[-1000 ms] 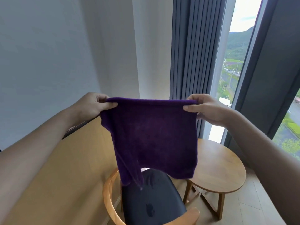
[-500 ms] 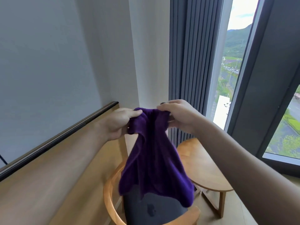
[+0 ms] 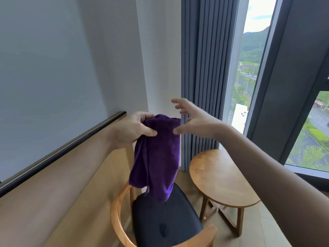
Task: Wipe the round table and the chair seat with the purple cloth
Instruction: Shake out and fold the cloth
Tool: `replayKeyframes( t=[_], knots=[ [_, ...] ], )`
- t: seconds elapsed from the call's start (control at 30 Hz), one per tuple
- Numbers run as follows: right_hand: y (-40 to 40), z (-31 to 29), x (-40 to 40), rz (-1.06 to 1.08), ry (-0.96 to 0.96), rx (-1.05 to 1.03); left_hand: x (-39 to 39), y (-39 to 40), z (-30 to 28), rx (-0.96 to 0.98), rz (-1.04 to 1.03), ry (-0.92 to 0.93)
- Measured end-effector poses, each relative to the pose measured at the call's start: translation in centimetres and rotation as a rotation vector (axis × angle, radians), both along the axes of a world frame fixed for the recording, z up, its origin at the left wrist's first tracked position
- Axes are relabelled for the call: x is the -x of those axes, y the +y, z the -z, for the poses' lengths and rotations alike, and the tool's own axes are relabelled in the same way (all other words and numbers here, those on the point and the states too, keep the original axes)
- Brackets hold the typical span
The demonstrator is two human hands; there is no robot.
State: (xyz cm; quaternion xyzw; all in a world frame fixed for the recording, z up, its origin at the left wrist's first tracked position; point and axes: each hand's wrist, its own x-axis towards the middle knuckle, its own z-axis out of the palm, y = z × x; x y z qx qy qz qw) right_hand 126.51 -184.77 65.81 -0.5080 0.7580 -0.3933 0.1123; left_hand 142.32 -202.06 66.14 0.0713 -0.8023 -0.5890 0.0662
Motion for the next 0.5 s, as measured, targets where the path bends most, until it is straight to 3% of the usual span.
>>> replayKeyframes(
  t=[0.1, 0.23, 0.37, 0.43, 0.5],
  knots=[
    [-0.8, 1.9, 0.9, -0.08, -0.057, -0.196, -0.6, -0.4, 0.1, 0.051, -0.012, 0.0],
    [-0.9, 3.4, 1.4, -0.048, -0.074, -0.074, -2.5, -1.8, 0.9, 0.264, -0.099, -0.031],
    [-1.1, 3.5, 0.7, -0.097, -0.259, -0.002, -3.4, -3.0, 1.4, 0.489, -0.207, -0.174],
    [-1.2, 3.4, -0.3, -0.092, -0.271, 0.014, -3.6, -3.0, 1.4, 0.471, -0.214, -0.225],
    [-1.3, 2.3, -0.7, -0.076, -0.255, 0.103, -3.2, -3.1, 0.5, 0.315, -0.201, -0.168]
  ],
)
